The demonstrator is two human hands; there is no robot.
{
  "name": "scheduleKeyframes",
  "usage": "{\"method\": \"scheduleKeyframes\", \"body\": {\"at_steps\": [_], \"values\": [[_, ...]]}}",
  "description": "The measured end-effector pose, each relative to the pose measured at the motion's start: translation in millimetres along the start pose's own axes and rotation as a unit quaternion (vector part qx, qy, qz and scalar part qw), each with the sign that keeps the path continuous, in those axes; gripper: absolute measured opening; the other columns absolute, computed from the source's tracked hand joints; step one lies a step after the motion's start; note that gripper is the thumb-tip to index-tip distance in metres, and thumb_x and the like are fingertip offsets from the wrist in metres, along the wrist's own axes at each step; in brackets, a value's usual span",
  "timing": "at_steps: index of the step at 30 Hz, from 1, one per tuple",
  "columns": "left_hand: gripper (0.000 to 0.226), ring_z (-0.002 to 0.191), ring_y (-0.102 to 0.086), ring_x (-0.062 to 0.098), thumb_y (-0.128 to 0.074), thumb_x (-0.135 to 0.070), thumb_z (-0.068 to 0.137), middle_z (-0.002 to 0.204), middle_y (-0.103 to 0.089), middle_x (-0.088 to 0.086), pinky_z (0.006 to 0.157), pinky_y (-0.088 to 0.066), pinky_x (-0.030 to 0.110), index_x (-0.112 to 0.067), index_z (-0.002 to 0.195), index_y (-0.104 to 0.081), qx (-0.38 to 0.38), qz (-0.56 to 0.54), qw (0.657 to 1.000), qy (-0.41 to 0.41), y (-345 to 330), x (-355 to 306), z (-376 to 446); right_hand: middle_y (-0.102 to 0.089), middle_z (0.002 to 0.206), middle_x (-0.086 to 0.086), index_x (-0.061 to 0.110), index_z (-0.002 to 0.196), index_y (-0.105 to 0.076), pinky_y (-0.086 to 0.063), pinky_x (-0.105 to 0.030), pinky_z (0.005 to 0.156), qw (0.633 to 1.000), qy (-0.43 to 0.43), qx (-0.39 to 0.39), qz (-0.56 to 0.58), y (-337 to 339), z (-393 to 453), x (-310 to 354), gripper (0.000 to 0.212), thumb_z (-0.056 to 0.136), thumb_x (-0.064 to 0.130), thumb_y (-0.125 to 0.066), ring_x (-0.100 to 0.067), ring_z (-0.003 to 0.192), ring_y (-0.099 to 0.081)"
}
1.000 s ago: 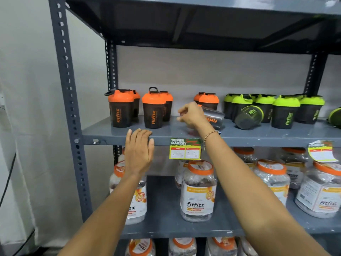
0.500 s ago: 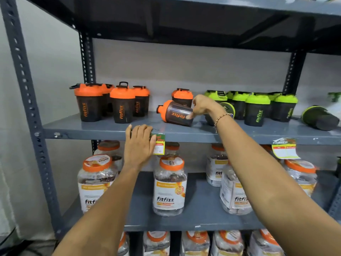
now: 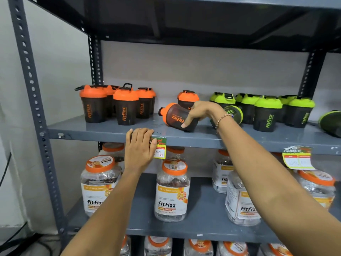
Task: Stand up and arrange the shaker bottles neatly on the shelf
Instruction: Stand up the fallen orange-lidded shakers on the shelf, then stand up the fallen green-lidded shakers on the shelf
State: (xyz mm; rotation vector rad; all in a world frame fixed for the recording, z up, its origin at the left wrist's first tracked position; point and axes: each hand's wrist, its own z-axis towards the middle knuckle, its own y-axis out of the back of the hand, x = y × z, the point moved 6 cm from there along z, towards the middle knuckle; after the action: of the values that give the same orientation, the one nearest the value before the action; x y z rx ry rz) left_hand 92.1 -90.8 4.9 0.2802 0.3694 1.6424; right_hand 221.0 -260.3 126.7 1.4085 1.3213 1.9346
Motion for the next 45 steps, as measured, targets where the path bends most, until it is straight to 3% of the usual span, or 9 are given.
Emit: {"method": "scheduleKeyframes", "body": {"at_steps": [2,5,8,17,29,33,37,41,45], "values": [[0.038,0.106,-0.054,0.025,-0.037,-0.034,0.092,0.112,-0.062,0.006,0.107,-0.026,0.042,-0.013,0.112,-0.060,-0.010,-0.005,1.000,-0.003,0,-1,1,-0.061,0.116,-0.008,0.004,0.120,-0.057,-0.051,-0.022,0.062,0.985,-0.007,0.042,0.168,-8,-2,-6,0.065,0.064,0.024,-0.085,-0.019,0.092,-0.059],[0.037,0.106,-0.051,0.023,-0.038,-0.034,0.092,0.111,-0.062,0.006,0.106,-0.027,0.041,-0.012,0.112,-0.060,-0.021,-0.003,1.000,-0.010,2,-4,1,-0.065,0.119,-0.015,0.003,0.116,-0.059,-0.054,-0.032,0.095,0.907,0.005,0.096,0.410,-27,-3,-15,0.048,0.073,0.012,-0.079,-0.023,0.107,-0.064],[0.038,0.107,-0.050,0.023,-0.038,-0.034,0.092,0.112,-0.062,0.007,0.105,-0.027,0.041,-0.012,0.113,-0.059,-0.021,-0.006,1.000,-0.017,0,-2,1,-0.066,0.110,-0.013,0.006,0.105,-0.059,-0.051,-0.036,0.098,0.838,0.045,0.109,0.532,-49,0,-12,0.030,0.079,0.003,-0.072,-0.024,0.107,-0.064],[0.037,0.106,-0.053,0.025,-0.039,-0.036,0.092,0.112,-0.063,0.007,0.104,-0.028,0.041,-0.013,0.114,-0.058,-0.014,0.004,1.000,-0.022,-2,-2,1,-0.067,0.117,-0.013,0.003,0.115,-0.057,-0.049,-0.040,0.098,0.934,-0.005,-0.112,0.340,-45,26,-19,0.067,0.057,0.005,-0.089,-0.030,0.113,-0.060],[0.038,0.102,-0.060,0.028,-0.041,-0.033,0.089,0.106,-0.066,0.008,0.107,-0.027,0.042,-0.010,0.107,-0.064,-0.021,-0.015,1.000,0.001,3,-6,3,-0.061,0.130,-0.013,0.005,0.128,-0.051,-0.044,-0.047,0.105,0.967,-0.025,-0.121,0.221,-51,13,-8,0.075,0.065,0.021,-0.087,-0.032,0.122,-0.055],[0.036,0.113,-0.058,0.029,-0.041,-0.027,0.087,0.109,-0.066,0.008,0.114,-0.017,0.041,-0.009,0.105,-0.065,-0.032,-0.045,0.998,0.040,6,-12,4,-0.062,0.128,-0.010,0.006,0.124,-0.056,-0.044,-0.040,0.105,0.946,0.004,-0.206,0.252,-33,-12,-14,0.063,0.071,0.027,-0.083,-0.026,0.119,-0.057],[0.037,0.120,-0.055,0.029,-0.036,-0.026,0.092,0.114,-0.065,0.007,0.115,-0.013,0.042,-0.011,0.108,-0.066,-0.028,-0.048,0.997,0.051,5,-29,4,-0.072,0.085,-0.011,0.011,0.068,-0.070,-0.051,-0.030,0.086,0.892,-0.035,-0.358,0.274,7,-50,-57,0.024,0.082,0.030,-0.065,-0.028,0.084,-0.064],[0.040,0.118,-0.055,0.029,-0.034,-0.029,0.093,0.114,-0.065,0.007,0.115,-0.017,0.043,-0.011,0.109,-0.066,-0.008,-0.068,0.998,-0.004,-1,-72,10,-0.071,0.111,-0.022,-0.001,0.101,-0.067,-0.052,-0.047,0.094,0.854,-0.138,-0.394,0.310,40,-73,-122,0.035,0.085,0.027,-0.053,-0.036,0.106,-0.067],[0.035,0.110,-0.059,0.026,-0.036,-0.029,0.094,0.106,-0.066,0.004,0.115,-0.020,0.043,-0.013,0.103,-0.066,0.009,-0.070,0.997,-0.034,-11,-130,17,-0.063,0.125,-0.022,-0.006,0.118,-0.059,-0.047,-0.041,0.097,0.894,-0.160,-0.335,0.251,46,-78,-156,0.053,0.091,0.038,-0.052,-0.037,0.118,-0.059]]}}
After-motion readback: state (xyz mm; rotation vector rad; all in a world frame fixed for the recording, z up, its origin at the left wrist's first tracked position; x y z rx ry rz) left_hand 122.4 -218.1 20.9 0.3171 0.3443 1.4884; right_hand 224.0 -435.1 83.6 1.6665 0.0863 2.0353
